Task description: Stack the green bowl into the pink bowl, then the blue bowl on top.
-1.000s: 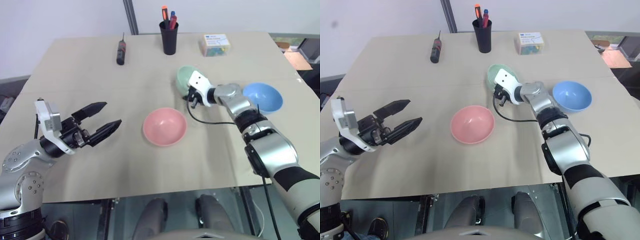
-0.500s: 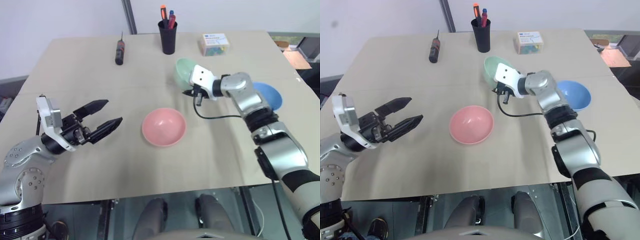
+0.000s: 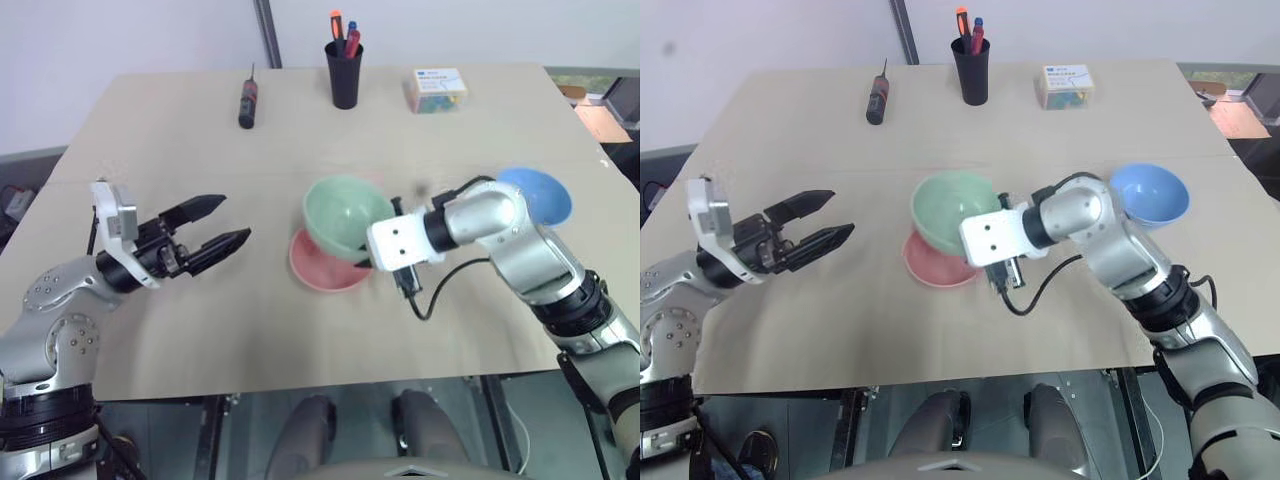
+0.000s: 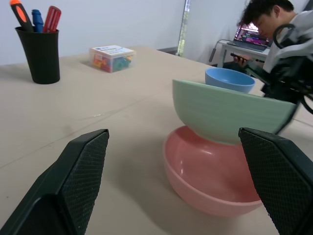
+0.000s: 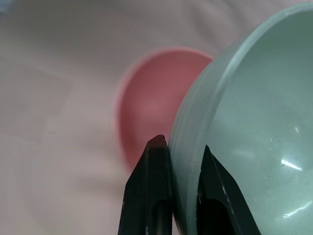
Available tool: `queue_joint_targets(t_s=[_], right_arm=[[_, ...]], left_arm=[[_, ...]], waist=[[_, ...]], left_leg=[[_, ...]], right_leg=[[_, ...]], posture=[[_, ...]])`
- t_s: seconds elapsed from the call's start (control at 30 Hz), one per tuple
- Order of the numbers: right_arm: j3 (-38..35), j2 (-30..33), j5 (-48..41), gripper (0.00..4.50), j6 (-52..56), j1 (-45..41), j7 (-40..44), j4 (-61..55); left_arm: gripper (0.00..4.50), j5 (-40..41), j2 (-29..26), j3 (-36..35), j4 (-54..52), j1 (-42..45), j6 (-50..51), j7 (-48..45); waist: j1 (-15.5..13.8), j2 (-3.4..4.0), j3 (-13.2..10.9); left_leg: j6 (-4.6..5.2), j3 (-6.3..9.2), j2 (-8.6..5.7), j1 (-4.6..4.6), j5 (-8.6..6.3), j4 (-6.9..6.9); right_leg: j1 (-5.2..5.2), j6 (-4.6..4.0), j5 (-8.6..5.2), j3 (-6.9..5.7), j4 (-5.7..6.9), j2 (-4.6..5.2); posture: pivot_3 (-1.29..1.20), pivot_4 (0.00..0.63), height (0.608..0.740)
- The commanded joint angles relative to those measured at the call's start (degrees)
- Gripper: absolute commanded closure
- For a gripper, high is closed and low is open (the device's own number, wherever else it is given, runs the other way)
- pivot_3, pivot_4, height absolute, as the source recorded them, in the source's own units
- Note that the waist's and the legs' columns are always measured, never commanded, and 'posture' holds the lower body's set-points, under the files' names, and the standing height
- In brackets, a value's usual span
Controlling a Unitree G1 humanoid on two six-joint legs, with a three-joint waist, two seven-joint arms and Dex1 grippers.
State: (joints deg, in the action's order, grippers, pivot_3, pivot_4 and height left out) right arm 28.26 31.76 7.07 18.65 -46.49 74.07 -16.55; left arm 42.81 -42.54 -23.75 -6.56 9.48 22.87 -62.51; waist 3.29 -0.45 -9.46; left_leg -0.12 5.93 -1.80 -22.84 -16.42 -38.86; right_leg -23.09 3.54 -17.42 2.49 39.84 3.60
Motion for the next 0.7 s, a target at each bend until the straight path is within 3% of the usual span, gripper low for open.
queue_joint_targets(t_s=[0.03,0.1,0.13,0.27,0.47,0.5,0.7], right_arm=[[0.8,0.2,1.7,4.47,-0.4,-2.4,-0.6,-3.8],[1.1,-0.2,2.3,4.47,-0.5,-3.0,-1.0,-4.0],[1.3,-0.2,2.5,3.89,-0.5,-3.2,-1.1,-4.1],[1.6,0.1,2.8,2.78,0.5,-3.6,-0.9,-4.4],[-0.5,-0.6,2.7,0.30,2.9,-4.2,-3.5,-4.2],[-1.4,-0.7,1.8,0.11,4.8,-3.9,-3.7,-4.7],[-9.5,-0.2,-3.6,0.11,17.9,-1.3,-7.8,-6.9]], left_arm=[[0.00,-0.4,-0.7,0.3,0.5,1.4,-1.3,-1.3],[0.00,-0.6,-0.6,0.6,0.8,1.7,-1.4,-1.6],[0.00,-0.7,-0.6,0.6,0.9,1.8,-1.5,-1.7],[0.00,-0.8,-0.4,1.0,1.1,2.1,-1.3,-1.4],[0.00,-0.8,-0.2,1.3,1.7,2.6,-1.8,-2.0],[0.00,-0.8,-0.2,1.3,1.8,2.8,-2.0,-2.2],[0.00,0.2,0.9,1.7,1.8,4.3,-3.3,-4.2]], waist=[[0.0,0.00,0.0],[0.0,0.00,0.0],[0.0,0.00,0.0],[0.0,-0.01,0.0],[0.0,-0.01,0.0],[-0.1,-0.01,0.0],[-0.5,-0.01,0.0]], left_leg=[[0.00,0.01,0.00,0.00,0.00,0.00],[0.00,0.00,-0.01,0.00,0.00,0.00],[0.00,0.01,-0.01,-0.01,0.00,0.00],[0.00,0.01,0.00,-0.01,0.00,0.00],[-0.01,0.02,0.00,-0.01,0.00,0.00],[-0.01,0.02,0.00,-0.01,0.00,0.00],[-0.01,0.03,-0.01,-0.02,0.00,0.00]], right_leg=[[0.00,0.00,0.00,-0.01,0.01,0.00],[0.00,0.00,0.00,0.00,0.00,0.00],[0.00,0.00,0.00,0.00,0.00,0.00],[0.00,0.00,0.00,-0.01,-0.01,0.00],[-0.01,0.00,0.00,-0.01,0.00,0.00],[-0.01,0.00,0.00,-0.01,0.00,0.00],[0.00,0.00,0.00,-0.02,-0.02,0.01]], posture=[[0.00,0.150,0.740],[0.00,0.150,0.740],[0.00,0.150,0.740],[0.00,0.150,0.740],[0.00,0.150,0.740],[0.00,0.150,0.740],[0.00,0.150,0.740]])
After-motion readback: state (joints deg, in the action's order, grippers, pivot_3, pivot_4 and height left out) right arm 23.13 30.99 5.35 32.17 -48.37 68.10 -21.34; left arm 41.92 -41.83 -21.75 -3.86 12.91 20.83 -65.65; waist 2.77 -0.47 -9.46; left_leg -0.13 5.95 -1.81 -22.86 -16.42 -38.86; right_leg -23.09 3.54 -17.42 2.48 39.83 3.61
